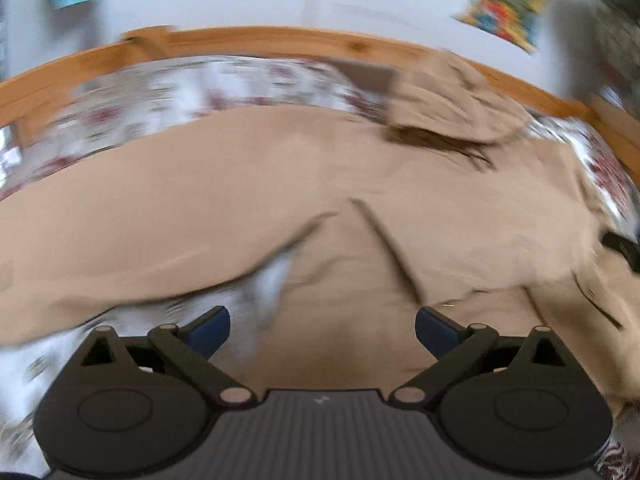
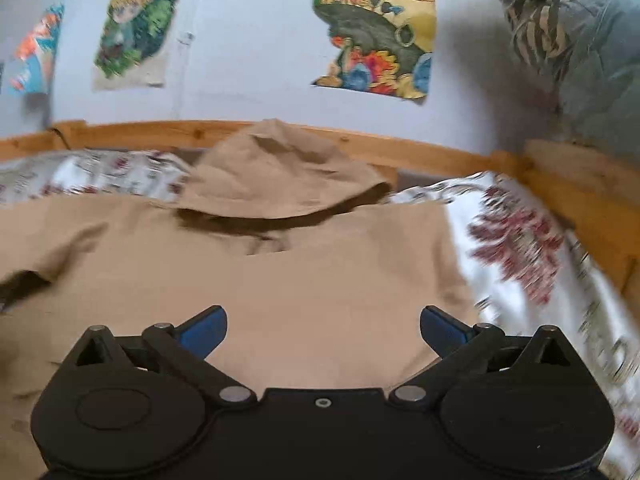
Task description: Fold large clothes
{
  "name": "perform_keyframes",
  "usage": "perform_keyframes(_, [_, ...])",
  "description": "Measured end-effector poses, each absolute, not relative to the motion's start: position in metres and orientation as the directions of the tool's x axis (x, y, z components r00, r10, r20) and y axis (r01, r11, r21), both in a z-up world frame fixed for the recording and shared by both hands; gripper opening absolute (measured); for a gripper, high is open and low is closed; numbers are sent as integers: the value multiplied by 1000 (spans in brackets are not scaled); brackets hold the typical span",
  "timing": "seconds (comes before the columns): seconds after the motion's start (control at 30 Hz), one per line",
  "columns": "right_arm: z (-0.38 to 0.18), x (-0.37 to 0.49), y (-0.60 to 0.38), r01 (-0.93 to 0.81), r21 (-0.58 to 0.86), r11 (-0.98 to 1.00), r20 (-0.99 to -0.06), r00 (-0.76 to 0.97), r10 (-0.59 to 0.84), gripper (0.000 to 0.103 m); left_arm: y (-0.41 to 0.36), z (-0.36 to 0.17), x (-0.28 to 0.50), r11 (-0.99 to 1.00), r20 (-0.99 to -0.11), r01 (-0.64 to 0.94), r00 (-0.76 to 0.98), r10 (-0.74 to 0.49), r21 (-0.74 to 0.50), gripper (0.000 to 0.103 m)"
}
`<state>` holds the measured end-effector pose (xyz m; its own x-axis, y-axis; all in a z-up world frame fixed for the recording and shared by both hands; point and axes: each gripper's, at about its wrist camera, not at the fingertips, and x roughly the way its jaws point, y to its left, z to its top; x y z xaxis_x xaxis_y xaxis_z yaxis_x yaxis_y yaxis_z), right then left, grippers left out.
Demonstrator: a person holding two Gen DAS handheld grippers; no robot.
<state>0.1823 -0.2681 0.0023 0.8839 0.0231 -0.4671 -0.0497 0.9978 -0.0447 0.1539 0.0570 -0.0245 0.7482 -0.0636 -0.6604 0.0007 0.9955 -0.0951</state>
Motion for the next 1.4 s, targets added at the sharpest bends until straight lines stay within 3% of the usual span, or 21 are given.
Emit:
perform_keyframes(0.23, [15, 121, -229, -62, 65, 996, -489, 868, 86, 102, 131, -15, 116, 868, -634, -486, 705, 318, -105, 102])
perform_keyframes(0.37, [7, 110, -211, -141, 60, 988, -504, 850, 152, 102, 176, -18, 115, 711, -677, -675, 618, 400, -196, 102])
perform_keyframes(0.47, [-3, 108, -204, -178, 61, 982, -518, 835, 184, 102, 194, -15, 119, 658, -666, -712, 617, 419, -245, 97])
perform_keyframes(0.57, [-8, 111, -204, -168, 91, 982, -533, 824, 191, 102, 200, -8, 128, 648, -639, -716, 631, 440, -261, 75])
perform_keyframes(0.63, [-9, 112, -206, -160, 110, 981, -534, 823, 194, 102, 201, -5, 134, 623, -637, -744, 606, 476, -242, 41])
perform_keyframes(0.67, [-9, 113, -206, -155, 114, 981, -535, 823, 192, 102, 203, -4, 135, 608, -635, -754, 601, 485, -249, 35])
perform_keyframes(0.73, [-10, 113, -207, -147, 113, 983, -538, 822, 185, 102, 200, -5, 130, 602, -609, -752, 617, 499, -269, 10])
perform_keyframes(0.87, [-8, 113, -210, -144, 117, 983, -536, 824, 184, 102, 173, 11, 127, 689, -496, -689, 690, 528, -225, 3])
perform_keyframes(1.03, [-5, 113, -216, -131, 114, 985, -519, 837, 172, 102, 126, 77, 162, 858, -306, -476, 860, 408, -195, 3])
perform_keyframes(1.17, [-2, 116, -231, -81, 116, 990, -503, 855, 129, 102, 64, 144, 189, 974, -146, -192, 974, 174, -121, 3])
perform_keyframes(1.23, [-2, 118, -243, -46, 116, 992, -489, 867, 97, 102, 30, 167, 204, 997, -128, -51, 991, 42, -64, 3])
perform_keyframes(1.4, [-5, 123, -279, 74, 106, 992, -483, 876, -13, 102, -73, 190, 244, 960, -189, 271, 949, -253, 71, 3])
